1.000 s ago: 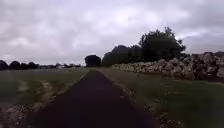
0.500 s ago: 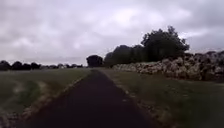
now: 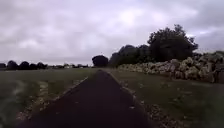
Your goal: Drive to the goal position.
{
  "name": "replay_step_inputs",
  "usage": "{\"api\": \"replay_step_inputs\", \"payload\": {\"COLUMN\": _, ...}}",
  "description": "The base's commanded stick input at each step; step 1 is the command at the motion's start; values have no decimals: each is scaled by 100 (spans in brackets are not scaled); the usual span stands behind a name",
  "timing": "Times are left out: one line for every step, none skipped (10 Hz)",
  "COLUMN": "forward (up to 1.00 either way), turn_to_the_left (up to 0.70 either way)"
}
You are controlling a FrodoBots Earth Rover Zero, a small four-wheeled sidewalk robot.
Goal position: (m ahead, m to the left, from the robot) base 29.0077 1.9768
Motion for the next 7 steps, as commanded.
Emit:
{"api": "replay_step_inputs", "payload": {"forward": 50, "turn_to_the_left": 25}}
{"api": "replay_step_inputs", "payload": {"forward": 50, "turn_to_the_left": 25}}
{"api": "replay_step_inputs", "payload": {"forward": 50, "turn_to_the_left": 25}}
{"api": "replay_step_inputs", "payload": {"forward": 50, "turn_to_the_left": 25}}
{"api": "replay_step_inputs", "payload": {"forward": 50, "turn_to_the_left": 25}}
{"api": "replay_step_inputs", "payload": {"forward": 50, "turn_to_the_left": 25}}
{"api": "replay_step_inputs", "payload": {"forward": 50, "turn_to_the_left": 13}}
